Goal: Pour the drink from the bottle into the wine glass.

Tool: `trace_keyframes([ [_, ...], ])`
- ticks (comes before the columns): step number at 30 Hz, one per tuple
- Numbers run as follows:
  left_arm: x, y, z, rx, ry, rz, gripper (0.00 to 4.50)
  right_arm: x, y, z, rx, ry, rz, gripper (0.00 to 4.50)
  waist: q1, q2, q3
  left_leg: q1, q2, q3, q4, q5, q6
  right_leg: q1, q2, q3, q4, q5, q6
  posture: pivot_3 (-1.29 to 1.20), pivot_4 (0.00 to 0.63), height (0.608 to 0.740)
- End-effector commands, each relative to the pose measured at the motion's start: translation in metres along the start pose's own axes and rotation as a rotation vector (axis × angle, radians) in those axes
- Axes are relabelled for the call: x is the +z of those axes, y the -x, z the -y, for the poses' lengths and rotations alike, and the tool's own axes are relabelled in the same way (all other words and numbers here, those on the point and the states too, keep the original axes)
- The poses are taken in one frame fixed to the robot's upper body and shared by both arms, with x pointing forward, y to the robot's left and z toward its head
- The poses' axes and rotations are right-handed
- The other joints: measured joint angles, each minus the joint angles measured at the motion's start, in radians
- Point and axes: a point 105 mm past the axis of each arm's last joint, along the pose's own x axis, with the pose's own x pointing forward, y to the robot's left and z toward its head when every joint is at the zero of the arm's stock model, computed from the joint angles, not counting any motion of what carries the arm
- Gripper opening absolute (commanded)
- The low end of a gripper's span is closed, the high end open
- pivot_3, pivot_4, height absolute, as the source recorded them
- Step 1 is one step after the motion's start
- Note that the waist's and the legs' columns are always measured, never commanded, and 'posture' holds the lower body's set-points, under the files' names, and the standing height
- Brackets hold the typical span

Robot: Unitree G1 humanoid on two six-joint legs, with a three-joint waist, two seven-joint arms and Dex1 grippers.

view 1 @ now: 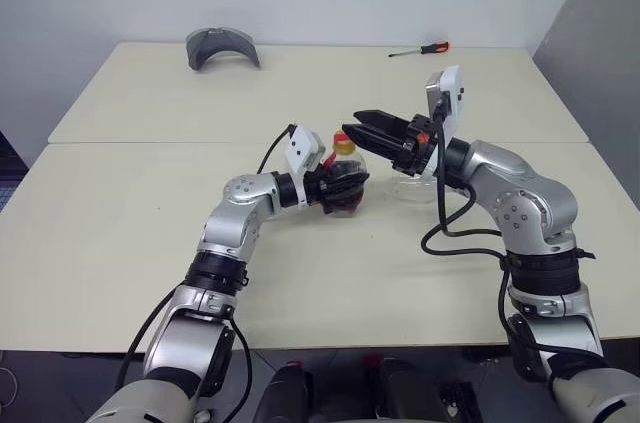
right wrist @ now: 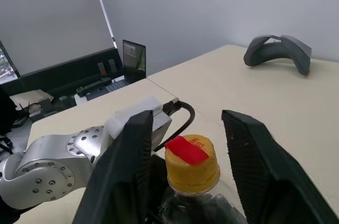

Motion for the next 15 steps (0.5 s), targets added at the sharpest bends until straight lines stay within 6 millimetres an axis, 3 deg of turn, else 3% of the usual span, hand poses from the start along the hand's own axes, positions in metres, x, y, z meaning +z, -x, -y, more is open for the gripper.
trace_keyframes([
  [1,0.019,-0.004,0.000,-0.011,-0.057,0.050,1.17,0.014,-0.001,-0.006,0.027,0.051,0.029,2.01,0.000,0.000,0.000,0.000,0.000,0.000,0.000,0.000,0.000,0.000,0.000,0.000,0.000,0.000,0.000,0.00,0.150,0.740],
  [4,0.020,-0.004,0.000,-0.011,-0.058,0.051,1.16,0.009,-0.004,-0.006,0.042,0.064,0.005,2.01,0.000,0.000,0.000,0.000,0.000,0.000,0.000,0.000,0.000,0.000,0.000,0.000,0.000,0.000,0.000,0.00,0.150,0.740],
  [9,0.021,-0.004,0.001,-0.011,-0.061,0.054,1.15,0.005,-0.007,-0.004,0.045,0.087,-0.016,3.59,0.000,0.000,0.000,0.000,0.000,0.000,0.000,-0.001,0.001,0.000,0.000,0.000,0.000,0.000,0.000,0.00,0.150,0.740],
  [15,0.020,-0.003,0.002,-0.012,-0.058,0.051,1.15,0.002,-0.009,-0.005,0.060,0.089,-0.025,3.64,0.000,0.000,0.000,0.000,0.000,0.000,0.000,0.000,0.001,0.000,0.000,0.000,0.000,0.000,0.000,0.00,0.150,0.740],
])
